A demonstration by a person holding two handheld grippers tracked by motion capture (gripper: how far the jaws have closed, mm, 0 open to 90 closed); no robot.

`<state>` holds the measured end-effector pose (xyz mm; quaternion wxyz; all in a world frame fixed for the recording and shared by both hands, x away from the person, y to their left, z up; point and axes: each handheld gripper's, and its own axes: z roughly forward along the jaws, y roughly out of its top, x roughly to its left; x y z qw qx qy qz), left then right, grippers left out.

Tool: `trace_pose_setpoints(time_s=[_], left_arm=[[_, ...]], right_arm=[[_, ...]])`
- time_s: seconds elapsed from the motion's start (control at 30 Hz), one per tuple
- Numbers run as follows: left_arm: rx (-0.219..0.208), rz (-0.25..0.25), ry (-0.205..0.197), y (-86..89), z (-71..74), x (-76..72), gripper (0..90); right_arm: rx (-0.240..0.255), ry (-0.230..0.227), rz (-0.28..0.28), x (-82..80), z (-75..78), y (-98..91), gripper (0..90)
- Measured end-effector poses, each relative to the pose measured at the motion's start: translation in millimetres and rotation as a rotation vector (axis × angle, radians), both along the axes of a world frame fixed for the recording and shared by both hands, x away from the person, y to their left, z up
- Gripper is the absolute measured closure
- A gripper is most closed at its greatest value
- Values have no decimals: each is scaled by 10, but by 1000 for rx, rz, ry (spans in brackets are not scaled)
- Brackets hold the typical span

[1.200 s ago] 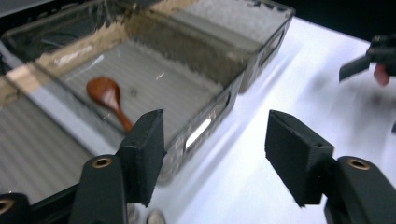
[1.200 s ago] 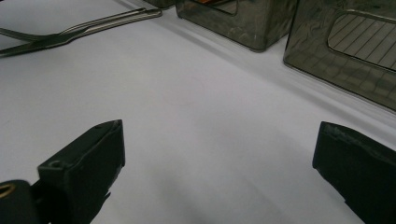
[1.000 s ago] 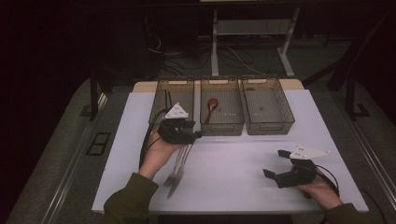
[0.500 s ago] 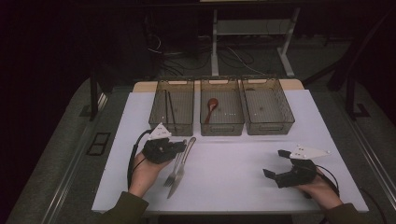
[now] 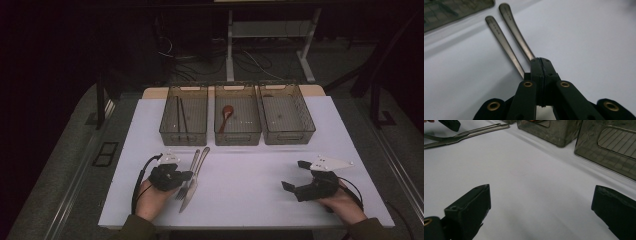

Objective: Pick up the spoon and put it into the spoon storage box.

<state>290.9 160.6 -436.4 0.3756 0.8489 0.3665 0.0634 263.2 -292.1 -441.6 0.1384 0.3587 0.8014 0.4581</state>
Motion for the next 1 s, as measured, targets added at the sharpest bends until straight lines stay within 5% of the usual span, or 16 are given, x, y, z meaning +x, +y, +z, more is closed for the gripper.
trace_pose_setpoints(time_s=[0.4, 1.0], left_arm=[[66, 5, -3, -30, -24, 2, 887], [119, 80, -5, 235, -11, 84, 886]], right_arm=[[-1, -2, 0, 1, 1, -5, 18], [-3, -5, 1, -1, 3, -3, 18]])
